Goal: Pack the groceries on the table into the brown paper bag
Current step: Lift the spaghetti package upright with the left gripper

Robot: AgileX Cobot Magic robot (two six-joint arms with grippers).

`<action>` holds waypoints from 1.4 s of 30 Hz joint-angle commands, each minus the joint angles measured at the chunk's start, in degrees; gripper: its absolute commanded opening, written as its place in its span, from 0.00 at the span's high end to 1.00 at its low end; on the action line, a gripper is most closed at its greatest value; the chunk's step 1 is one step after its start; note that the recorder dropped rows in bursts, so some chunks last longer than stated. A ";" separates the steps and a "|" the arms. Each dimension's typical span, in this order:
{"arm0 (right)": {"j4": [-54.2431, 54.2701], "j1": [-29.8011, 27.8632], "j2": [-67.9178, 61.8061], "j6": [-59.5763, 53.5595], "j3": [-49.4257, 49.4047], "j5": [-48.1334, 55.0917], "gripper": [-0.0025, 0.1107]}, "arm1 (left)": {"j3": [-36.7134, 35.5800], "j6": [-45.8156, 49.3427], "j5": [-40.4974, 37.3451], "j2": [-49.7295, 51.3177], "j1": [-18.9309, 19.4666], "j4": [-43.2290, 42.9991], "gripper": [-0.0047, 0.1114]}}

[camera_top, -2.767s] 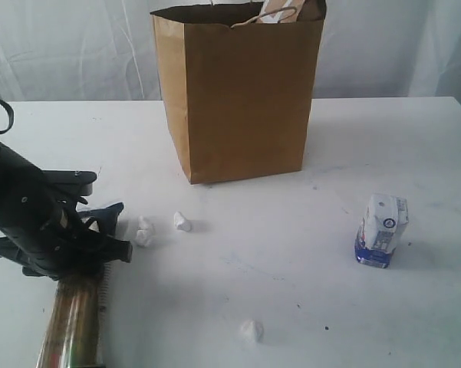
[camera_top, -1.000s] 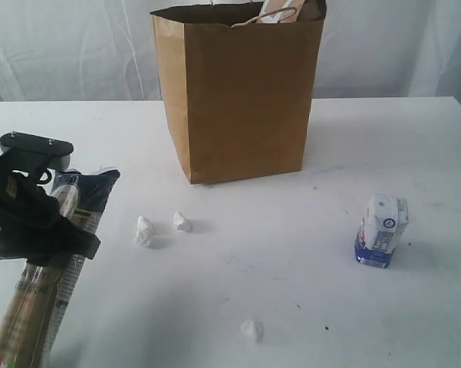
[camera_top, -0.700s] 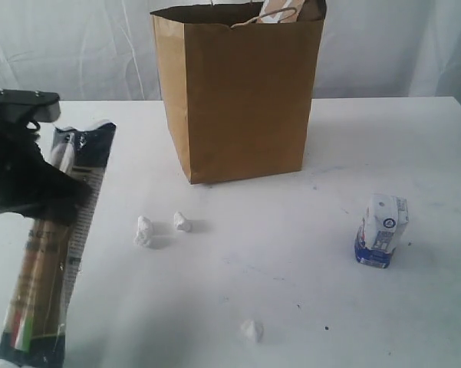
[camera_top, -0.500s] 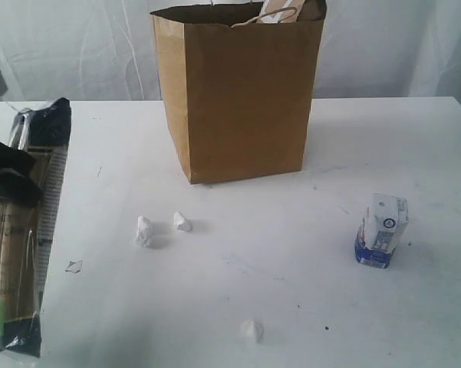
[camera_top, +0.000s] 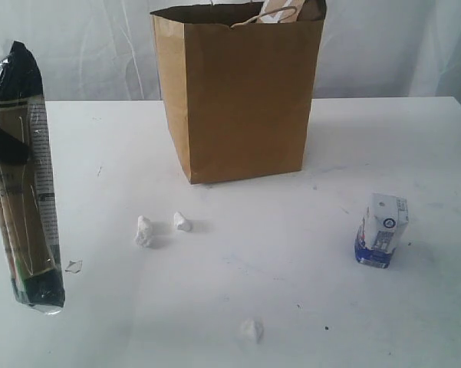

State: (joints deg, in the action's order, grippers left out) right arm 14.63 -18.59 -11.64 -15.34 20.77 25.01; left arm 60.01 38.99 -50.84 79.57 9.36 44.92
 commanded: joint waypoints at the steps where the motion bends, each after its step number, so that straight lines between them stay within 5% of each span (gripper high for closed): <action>1: 0.37 0.34 0.16 0.27 -0.23 -0.56 0.98 | 0.68 1.80 -1.28 -1.21 0.34 5.94 0.96; 9: 0.37 0.34 0.16 0.27 -0.23 -0.45 0.98 | 1.42 3.70 4.63 1.22 3.63 14.22 0.96; 15: 0.37 0.34 0.05 0.27 -0.23 0.17 0.98 | 6.86 14.41 -8.13 5.60 10.98 33.92 0.96; 20: 0.37 0.34 0.05 0.27 -0.23 0.70 0.98 | 11.20 16.00 -13.19 9.19 14.00 39.43 0.96; 34: 0.37 0.34 0.05 0.27 -0.23 6.11 0.98 | 23.58 26.80 -18.17 14.75 14.00 54.70 0.96; 42: 0.37 0.34 0.05 0.27 -0.23 6.22 0.98 | 33.01 26.96 -18.27 18.22 13.77 55.02 0.96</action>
State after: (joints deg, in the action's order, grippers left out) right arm 14.68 -18.35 -11.64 -15.34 20.77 31.30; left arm 89.37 65.62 -64.54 97.40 23.20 93.53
